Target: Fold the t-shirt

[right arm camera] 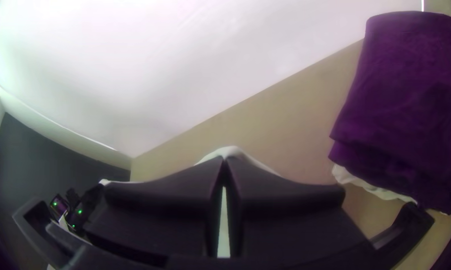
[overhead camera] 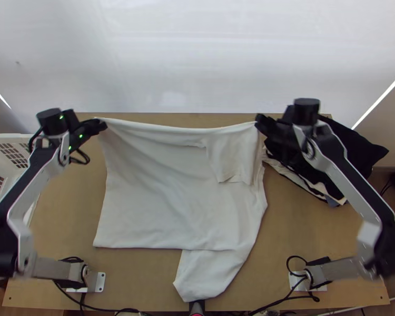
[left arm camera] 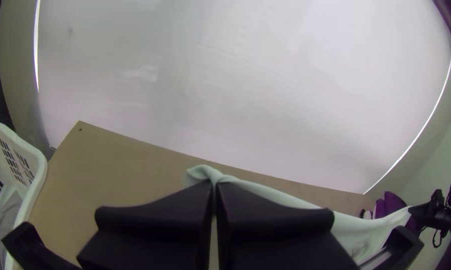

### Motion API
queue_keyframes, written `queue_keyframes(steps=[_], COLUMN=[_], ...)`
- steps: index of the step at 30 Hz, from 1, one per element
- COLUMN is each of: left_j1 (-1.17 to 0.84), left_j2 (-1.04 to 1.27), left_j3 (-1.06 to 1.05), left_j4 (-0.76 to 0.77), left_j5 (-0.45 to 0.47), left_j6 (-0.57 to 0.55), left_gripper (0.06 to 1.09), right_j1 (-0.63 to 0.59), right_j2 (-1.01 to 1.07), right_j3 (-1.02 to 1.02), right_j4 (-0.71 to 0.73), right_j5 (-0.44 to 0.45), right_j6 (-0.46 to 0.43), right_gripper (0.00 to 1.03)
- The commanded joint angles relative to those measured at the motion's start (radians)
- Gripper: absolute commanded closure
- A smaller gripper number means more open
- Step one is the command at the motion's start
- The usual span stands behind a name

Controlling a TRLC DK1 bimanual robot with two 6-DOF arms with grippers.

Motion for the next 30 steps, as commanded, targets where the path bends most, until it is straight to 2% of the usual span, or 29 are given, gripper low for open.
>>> queue_keyframes(steps=[1,9,16,23,30], left_j1=[0.000,0.009,0.013,-0.008,-0.014], left_j2=[0.247,0.428,0.556,0.580,0.534], left_j3=[0.172,0.309,0.393,0.405,0.399], left_j4=[0.027,0.008,-0.019,-0.056,-0.136], left_j5=[-0.002,-0.004,-0.014,-0.013,-0.011], left_j6=[-0.007,-0.003,0.012,0.019,0.039], left_gripper=[1.05,1.05,1.05,1.05,1.05], right_j1=[-0.003,-0.021,-0.032,-0.009,0.011], right_j2=[0.236,0.434,0.576,0.653,0.624], right_j3=[0.165,0.335,0.478,0.527,0.521], right_j4=[-0.030,-0.098,-0.121,-0.124,-0.153], right_j5=[0.054,0.114,0.129,0.138,0.155], right_j6=[-0.015,-0.073,-0.090,-0.099,-0.101], right_gripper=[1.00,1.00,1.00,1.00,1.00])
